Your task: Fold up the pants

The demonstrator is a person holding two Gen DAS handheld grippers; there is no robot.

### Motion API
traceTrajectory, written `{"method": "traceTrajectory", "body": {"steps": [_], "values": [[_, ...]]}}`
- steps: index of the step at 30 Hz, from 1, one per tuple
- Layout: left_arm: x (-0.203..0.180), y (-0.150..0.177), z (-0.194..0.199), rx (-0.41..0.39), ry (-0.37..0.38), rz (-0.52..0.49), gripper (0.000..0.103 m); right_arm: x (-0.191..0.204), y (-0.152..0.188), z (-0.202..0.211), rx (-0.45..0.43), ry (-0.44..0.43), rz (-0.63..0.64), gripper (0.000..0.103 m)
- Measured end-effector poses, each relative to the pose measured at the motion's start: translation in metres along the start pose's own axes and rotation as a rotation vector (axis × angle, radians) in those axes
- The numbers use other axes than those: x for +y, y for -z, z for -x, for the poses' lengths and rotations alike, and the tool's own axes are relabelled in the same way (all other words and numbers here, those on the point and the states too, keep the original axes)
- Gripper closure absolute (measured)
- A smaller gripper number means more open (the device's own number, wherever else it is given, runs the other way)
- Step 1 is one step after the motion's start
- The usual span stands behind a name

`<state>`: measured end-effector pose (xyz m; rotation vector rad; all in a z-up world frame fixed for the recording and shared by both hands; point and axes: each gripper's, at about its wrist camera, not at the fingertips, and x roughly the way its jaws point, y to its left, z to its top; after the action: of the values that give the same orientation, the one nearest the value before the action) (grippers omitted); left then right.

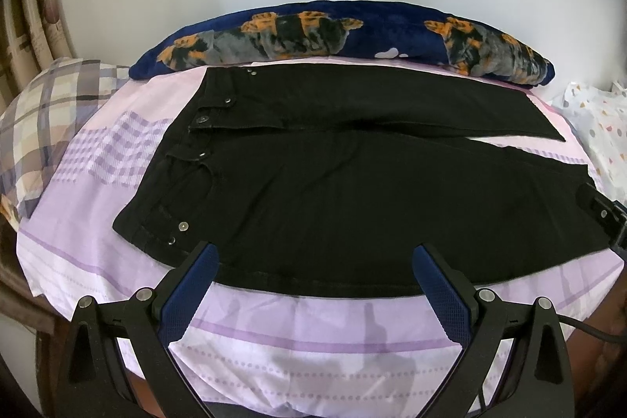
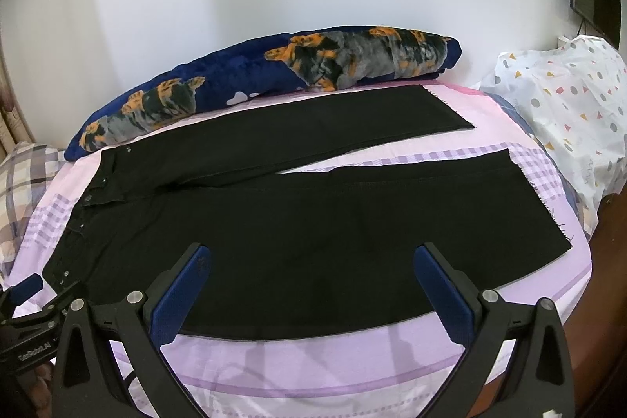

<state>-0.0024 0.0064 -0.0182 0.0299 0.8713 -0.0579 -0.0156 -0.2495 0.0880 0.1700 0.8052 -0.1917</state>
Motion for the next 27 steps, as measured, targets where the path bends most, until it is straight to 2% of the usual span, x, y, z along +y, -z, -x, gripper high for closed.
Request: {"method": "traceTrajectory", "body": {"steps": [27], "values": [[-0.0021,0.0009,0.0003,0.003,0.001,0.002,0.004,0.0038,-0.0001,-0.0012,0.004,-0.004,0.001,0.000]]}}
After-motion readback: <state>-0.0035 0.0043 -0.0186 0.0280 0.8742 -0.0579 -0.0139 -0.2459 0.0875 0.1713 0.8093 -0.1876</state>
